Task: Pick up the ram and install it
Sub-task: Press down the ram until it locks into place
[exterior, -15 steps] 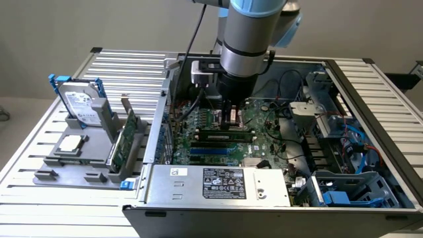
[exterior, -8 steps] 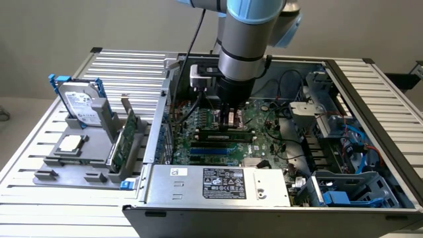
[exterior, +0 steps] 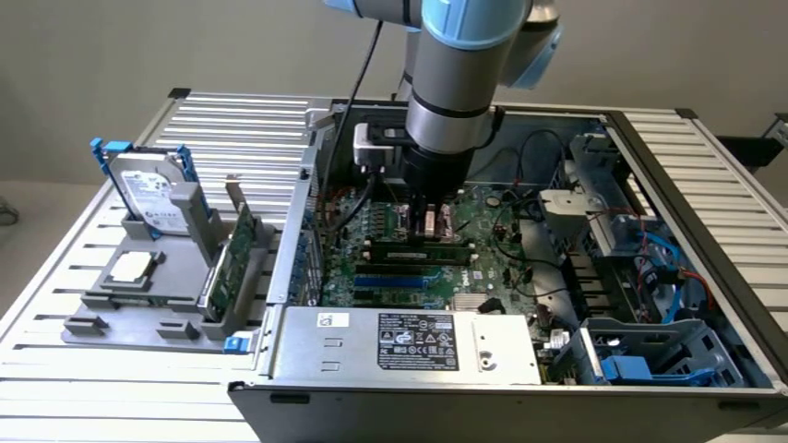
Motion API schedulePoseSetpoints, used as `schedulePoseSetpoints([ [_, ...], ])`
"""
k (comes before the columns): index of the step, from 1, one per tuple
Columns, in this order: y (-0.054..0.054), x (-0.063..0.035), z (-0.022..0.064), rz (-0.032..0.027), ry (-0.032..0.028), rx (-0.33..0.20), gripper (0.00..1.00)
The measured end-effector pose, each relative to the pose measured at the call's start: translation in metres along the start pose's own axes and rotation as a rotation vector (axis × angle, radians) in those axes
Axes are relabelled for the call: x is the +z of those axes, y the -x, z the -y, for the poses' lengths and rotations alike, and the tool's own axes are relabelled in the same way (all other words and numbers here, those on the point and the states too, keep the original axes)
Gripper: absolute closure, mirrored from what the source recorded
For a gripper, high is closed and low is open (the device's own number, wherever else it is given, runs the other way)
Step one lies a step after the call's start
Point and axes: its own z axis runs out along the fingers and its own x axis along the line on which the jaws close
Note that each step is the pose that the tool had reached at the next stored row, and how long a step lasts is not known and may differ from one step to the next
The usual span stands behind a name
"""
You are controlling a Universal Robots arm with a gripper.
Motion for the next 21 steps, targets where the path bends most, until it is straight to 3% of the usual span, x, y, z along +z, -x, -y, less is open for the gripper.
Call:
schedulePoseSetpoints([
  [10, 0.000, 0.0072, 0.0004, -0.0007, 0.0004, 0.000, 0.89],
  [12, 0.001, 0.0027, 0.0003, 0.0023, 0.0015, 0.000, 0.89],
  [16, 0.001, -0.0162, 0.0005, 0.0001, 0.0054, 0.000, 0.89],
  [21, 0.001, -0.0286, 0.0142, 0.0001, 0.0083, 0.000, 0.89],
])
